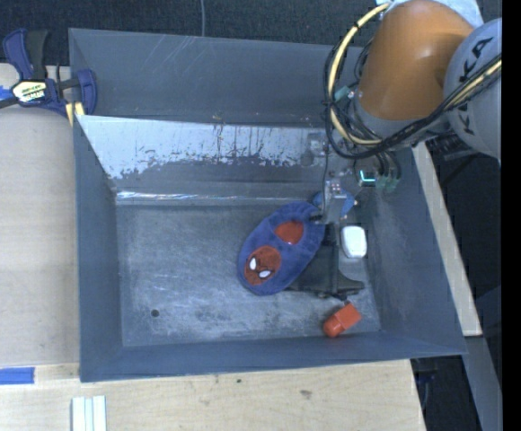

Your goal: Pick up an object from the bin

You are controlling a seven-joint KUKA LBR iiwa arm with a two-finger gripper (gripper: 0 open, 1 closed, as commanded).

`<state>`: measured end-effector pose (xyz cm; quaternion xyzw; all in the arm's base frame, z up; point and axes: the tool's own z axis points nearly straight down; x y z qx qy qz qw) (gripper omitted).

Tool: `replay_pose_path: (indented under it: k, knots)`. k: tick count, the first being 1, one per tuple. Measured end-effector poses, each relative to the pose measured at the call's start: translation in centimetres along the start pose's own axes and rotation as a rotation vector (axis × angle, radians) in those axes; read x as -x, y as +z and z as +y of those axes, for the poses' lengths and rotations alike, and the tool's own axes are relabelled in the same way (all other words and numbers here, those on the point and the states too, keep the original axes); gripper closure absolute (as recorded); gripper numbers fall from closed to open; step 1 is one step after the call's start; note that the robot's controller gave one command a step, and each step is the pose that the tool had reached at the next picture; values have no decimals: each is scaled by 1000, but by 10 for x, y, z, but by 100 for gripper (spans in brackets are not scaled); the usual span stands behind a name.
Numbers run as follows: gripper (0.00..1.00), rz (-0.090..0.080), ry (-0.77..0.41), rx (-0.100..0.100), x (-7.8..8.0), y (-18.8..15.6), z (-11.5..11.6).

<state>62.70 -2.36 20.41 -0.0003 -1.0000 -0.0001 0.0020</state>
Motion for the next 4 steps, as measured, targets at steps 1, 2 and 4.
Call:
replay_pose_path:
  k: [1,2,4]
  knots:
    - [0,-9,65,7,-39,131,19]
    - [100,-20,64,7,-36,129,19]
    - [100,-17,27,-1,-70,-82,-1]
